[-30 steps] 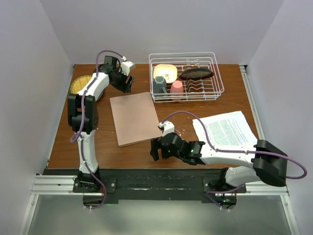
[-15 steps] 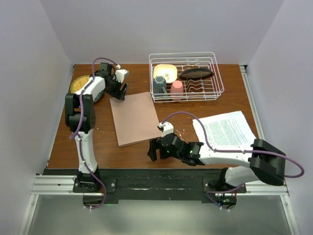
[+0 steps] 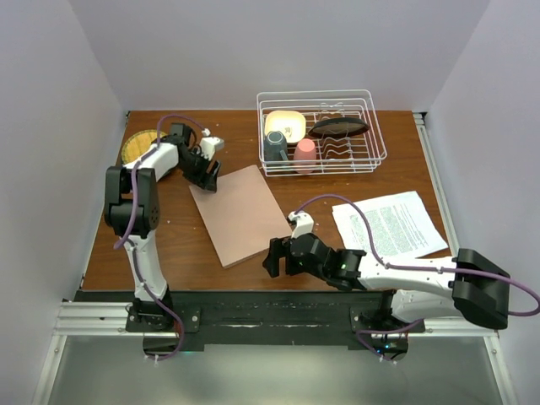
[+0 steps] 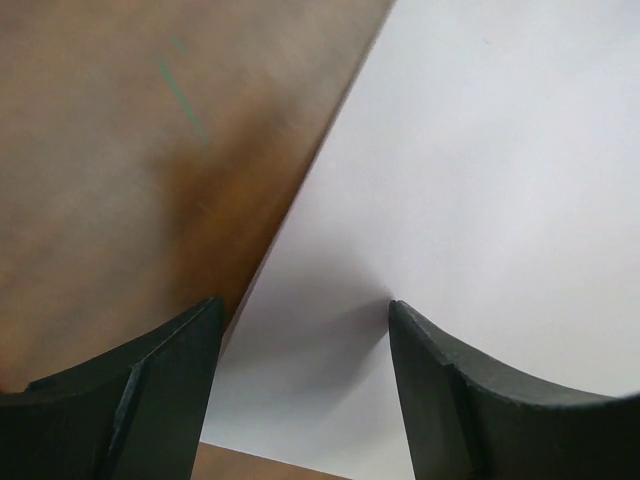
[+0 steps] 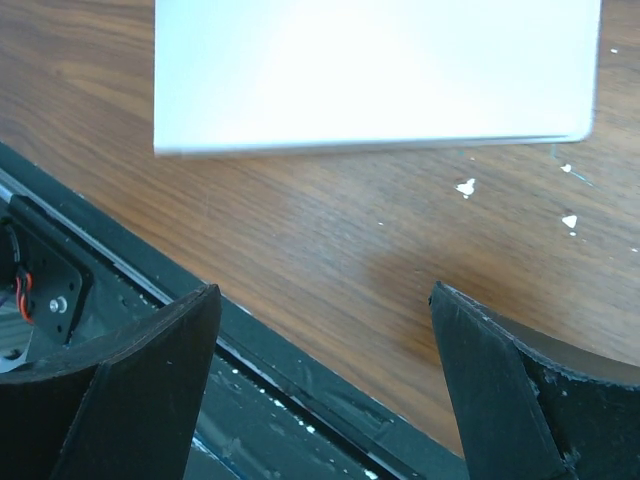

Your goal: Put the files into the folder

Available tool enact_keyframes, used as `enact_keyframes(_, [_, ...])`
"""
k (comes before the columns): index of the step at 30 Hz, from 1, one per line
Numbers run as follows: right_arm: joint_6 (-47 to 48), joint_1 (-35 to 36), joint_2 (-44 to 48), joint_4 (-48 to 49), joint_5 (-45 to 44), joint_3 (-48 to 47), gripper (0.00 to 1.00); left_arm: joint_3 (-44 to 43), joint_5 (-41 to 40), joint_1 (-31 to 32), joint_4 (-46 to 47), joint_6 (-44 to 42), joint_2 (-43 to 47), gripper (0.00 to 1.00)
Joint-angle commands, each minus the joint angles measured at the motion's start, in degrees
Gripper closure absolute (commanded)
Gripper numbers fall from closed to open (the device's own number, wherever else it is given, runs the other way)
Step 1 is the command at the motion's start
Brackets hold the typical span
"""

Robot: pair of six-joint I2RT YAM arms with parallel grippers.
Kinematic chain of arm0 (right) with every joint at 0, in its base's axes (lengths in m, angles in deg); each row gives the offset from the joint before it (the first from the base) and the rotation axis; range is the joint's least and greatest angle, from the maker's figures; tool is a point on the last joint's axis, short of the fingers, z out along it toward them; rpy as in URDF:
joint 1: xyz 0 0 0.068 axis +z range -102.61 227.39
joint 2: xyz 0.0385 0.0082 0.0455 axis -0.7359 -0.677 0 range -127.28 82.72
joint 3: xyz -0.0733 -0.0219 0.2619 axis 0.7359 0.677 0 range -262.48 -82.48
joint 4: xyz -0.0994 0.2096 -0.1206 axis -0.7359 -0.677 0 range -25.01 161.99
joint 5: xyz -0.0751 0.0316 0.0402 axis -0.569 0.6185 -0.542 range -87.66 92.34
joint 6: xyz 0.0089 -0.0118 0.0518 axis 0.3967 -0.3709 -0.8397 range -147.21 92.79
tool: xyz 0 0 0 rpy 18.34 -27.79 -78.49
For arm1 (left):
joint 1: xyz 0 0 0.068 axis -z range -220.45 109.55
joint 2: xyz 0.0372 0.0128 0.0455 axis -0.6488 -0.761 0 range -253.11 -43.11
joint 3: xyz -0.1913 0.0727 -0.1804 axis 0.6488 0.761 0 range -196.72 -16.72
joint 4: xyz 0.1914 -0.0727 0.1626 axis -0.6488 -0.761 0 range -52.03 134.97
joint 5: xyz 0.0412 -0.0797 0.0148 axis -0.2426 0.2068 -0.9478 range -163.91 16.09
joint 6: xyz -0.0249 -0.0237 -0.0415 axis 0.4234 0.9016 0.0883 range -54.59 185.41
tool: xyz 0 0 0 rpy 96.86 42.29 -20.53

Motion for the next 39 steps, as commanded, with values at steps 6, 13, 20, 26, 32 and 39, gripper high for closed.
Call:
enact_keyframes(6, [-4.47, 0.28, -0.66, 1.65, -0.64, 1.33, 0.1, 13.24, 6.28, -0.37, -3.85, -2.07, 14.63, 0.29])
enact_keyframes(13, [-7.63, 0.28, -5.32, 8.68, 2.71, 1.59, 0.15, 20.45, 6.3, -0.37, -4.29, -1.28, 23.08, 0.3])
enact_keyframes(20, [-12.81, 0.28, -6.47, 12.9, 4.38, 4.76, 0.21, 24.67, 4.62, -0.37, -4.2, -1.37, 26.42, 0.3])
enact_keyframes(26, [-16.68, -0.51, -3.66, 18.17, 4.64, 9.77, 0.22, 26.0, 2.69, -0.37, -2.19, -1.19, 25.9, 0.31])
enact_keyframes(32, [-18.53, -2.88, -4.44, 27.75, 6.92, 13.37, 0.25, 25.03, 4.44, -0.37, -1.56, -0.84, 23.7, 0.32])
enact_keyframes(39, [-20.9, -6.4, -8.74, 35.83, 10.79, 15.3, 0.3, 25.29, 4.53, -0.37, -1.04, -1.1, 23.08, 0.34])
